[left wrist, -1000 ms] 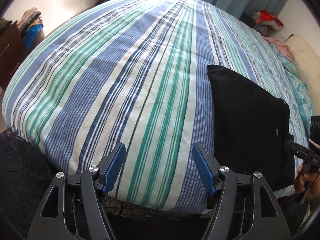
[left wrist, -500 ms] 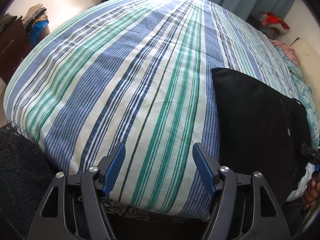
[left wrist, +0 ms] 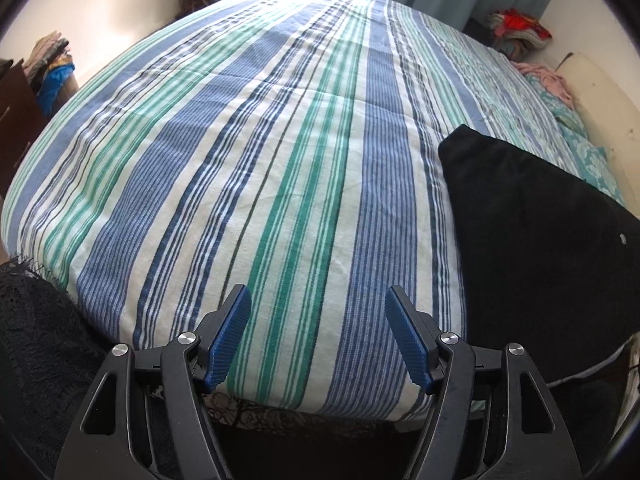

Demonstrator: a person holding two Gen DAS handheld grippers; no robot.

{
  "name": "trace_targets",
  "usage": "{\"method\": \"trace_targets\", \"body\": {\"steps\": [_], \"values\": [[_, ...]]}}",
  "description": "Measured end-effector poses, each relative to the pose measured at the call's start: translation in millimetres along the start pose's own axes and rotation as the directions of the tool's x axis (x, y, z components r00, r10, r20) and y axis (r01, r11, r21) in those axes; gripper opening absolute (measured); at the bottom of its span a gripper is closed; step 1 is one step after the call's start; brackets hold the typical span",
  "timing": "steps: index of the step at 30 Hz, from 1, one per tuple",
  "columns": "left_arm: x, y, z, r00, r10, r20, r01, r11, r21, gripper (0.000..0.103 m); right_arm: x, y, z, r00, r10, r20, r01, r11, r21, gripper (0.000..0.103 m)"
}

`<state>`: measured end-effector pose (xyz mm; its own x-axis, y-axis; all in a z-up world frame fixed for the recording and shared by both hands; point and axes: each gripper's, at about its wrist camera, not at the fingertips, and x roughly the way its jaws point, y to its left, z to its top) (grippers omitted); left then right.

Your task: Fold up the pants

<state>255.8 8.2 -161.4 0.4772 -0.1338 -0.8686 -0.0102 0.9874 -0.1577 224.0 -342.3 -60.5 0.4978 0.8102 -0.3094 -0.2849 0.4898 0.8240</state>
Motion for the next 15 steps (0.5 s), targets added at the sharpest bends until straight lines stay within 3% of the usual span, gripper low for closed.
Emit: {"method": "trace_targets", "body": {"steps": [5, 8, 10, 12, 15], "values": [[-2, -29, -7, 1.000, -0.007, 0.005, 0.007, 0.995, 0.097, 0.071, -48, -58, -19, 0.989, -0.146, 0.006, 0.145, 0.984, 0.099, 0.010], [0, -45, -12, 1.000, -0.003, -0.001, 0.003, 0.989, 0.151, 0.071, -52, -84, -29, 0.969, -0.249, -0.009, 0.248, 0.960, 0.131, 0.010], [-2, -55, -15, 1.000, 0.001, 0.000, -0.001, 0.982, 0.188, 0.072, -42, -99, -34, 0.938, -0.343, -0.053, 0.347, 0.929, 0.126, 0.010], [-6, -66, -18, 1.000, 0.004, 0.012, -0.006, 0.974, 0.225, 0.072, -26, -103, -40, 0.893, -0.439, -0.094, 0.446, 0.893, 0.060, 0.010], [-15, -84, -18, 0.999, -0.004, 0.038, -0.007, 0.960, 0.280, 0.072, -19, -98, -37, 0.848, -0.526, -0.070, 0.527, 0.850, -0.004, 0.014]]}}
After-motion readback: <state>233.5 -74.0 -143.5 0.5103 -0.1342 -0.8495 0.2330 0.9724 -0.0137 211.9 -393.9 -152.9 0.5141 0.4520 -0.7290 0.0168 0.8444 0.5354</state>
